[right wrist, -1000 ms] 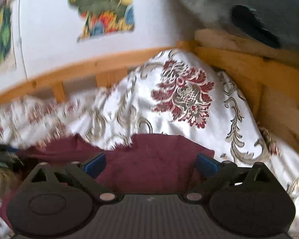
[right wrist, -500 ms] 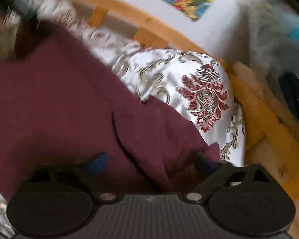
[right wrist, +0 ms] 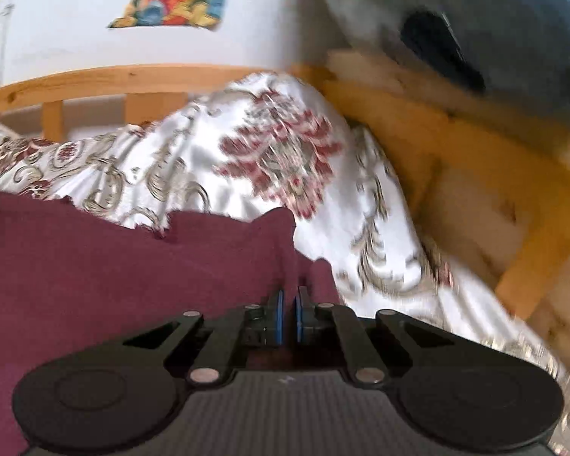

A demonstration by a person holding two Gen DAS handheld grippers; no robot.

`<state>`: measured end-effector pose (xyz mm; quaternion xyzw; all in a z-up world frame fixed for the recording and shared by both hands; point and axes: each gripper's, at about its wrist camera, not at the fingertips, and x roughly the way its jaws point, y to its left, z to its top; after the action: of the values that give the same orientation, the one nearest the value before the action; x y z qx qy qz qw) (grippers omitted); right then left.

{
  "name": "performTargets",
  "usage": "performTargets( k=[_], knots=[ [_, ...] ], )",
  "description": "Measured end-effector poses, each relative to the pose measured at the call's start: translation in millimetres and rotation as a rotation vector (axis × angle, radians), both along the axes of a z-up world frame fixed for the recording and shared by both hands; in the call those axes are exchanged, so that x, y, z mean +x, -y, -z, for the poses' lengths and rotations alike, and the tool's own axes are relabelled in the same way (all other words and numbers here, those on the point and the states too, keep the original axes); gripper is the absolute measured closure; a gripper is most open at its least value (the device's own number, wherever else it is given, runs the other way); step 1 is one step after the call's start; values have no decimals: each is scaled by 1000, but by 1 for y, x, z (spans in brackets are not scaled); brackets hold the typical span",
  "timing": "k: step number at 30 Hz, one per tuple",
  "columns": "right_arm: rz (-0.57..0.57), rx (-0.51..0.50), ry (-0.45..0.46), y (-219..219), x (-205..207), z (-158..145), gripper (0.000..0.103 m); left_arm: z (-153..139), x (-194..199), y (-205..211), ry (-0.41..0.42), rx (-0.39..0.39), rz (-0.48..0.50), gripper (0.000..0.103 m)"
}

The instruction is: Fold small clothes

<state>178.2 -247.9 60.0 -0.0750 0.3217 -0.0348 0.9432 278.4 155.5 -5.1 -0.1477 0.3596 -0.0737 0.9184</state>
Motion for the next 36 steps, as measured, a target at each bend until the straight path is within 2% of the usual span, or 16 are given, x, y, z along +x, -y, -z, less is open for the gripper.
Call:
performTargets(
  k=[3,5,8,12,13,16,20,22,26,28,31,34,36],
  knots=[
    [16,19,-7,5,-1,6,95,-2,2,-24,-15,-92,-80,5],
    [20,26,-8,6,-1,7,94,-4,2,-34,-10,-102,-109,5],
    [21,40,-6,7,-4,4,88,-9,1,-33,2,-49,-115,3],
    [10,32,-6,4,-6,4,54,-4,0,-12,2,36,-39,2],
    [2,13,-5,1,-9,5,50,0,1,-4,-8,65,-14,2],
    [-8,-63,0,-6,-17,9,49,15,1,13,-53,147,18,2],
    [32,20,36,0,-31,2,45,23,-9,29,-79,242,-6,2],
    [54,47,54,3,-40,-1,35,20,-18,35,-60,256,4,2],
    [94,141,70,4,-65,-2,27,11,-37,48,-21,275,10,2],
    [107,182,99,1,-80,-2,19,8,-49,52,-11,283,13,2],
    [135,191,156,-8,-102,-6,8,6,-71,61,-18,306,26,1],
    [140,186,192,-13,-125,-8,2,5,-95,69,-39,338,37,1],
    [137,177,203,-16,-137,-7,0,3,-106,72,-70,322,24,1]
  ],
)
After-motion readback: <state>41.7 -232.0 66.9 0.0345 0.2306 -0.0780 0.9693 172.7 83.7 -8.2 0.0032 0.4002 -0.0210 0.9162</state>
